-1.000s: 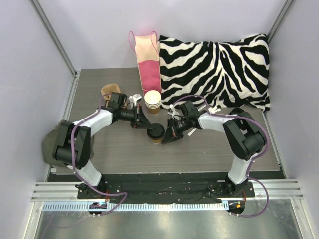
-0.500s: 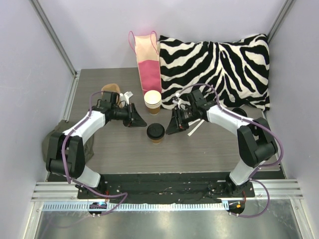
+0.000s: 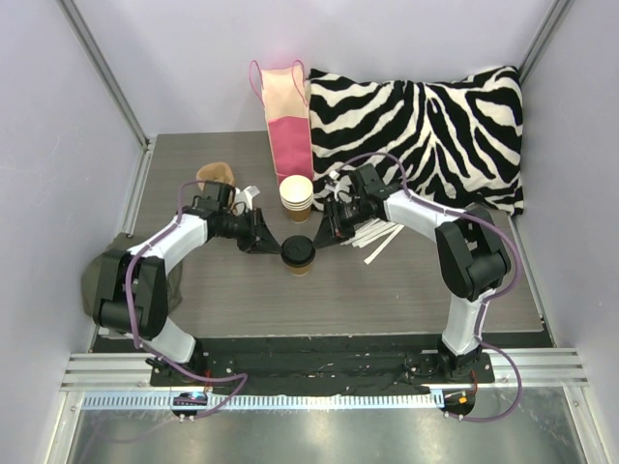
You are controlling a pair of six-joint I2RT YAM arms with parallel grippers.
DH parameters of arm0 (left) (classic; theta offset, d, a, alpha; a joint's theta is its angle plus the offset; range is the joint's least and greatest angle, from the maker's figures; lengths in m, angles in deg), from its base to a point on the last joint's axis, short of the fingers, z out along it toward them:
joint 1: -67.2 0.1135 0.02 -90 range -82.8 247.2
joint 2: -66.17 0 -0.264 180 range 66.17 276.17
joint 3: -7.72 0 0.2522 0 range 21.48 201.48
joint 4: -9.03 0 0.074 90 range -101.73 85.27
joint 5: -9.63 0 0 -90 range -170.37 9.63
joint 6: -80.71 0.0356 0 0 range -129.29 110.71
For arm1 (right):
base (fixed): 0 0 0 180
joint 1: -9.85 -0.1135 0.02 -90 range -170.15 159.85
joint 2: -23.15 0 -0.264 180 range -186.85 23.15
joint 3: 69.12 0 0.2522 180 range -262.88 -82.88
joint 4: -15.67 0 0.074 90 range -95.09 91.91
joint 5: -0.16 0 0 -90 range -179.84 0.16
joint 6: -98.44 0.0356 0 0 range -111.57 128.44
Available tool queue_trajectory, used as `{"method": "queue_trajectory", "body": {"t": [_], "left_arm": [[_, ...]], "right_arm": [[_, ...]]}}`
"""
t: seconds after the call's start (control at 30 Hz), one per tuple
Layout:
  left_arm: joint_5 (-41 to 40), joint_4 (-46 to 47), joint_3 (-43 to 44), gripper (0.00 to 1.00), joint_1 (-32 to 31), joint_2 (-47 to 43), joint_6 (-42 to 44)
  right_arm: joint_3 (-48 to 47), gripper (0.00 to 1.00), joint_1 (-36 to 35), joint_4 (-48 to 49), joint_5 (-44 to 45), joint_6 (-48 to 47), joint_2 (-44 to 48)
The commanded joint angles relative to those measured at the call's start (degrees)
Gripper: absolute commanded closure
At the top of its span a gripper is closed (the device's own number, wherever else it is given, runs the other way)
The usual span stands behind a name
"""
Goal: Pack the takeout coffee
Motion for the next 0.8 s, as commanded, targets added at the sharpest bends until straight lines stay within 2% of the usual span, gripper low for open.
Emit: {"method": "queue_trajectory", "body": {"t": [0.0,0.43,0.77], "left_arm": [[1.0,-0.7,-0.9,0.82,-0.1,1.8,2.4],[3.8,1.1,-0.9,0.86,-5.7,3.6,1.3],[4.0,2.5,-1.0,0.84,-5.9,0.1,-1.5]], "right_arm": [[-4.7,0.76,0.7,1.8,1.1,-1.1,-1.4],[-9.4,0.76,1.5,2.7,1.0,-0.4,-4.8],[-10.4,0.74,5.2,2.4,1.9,-1.7,-5.1]]}}
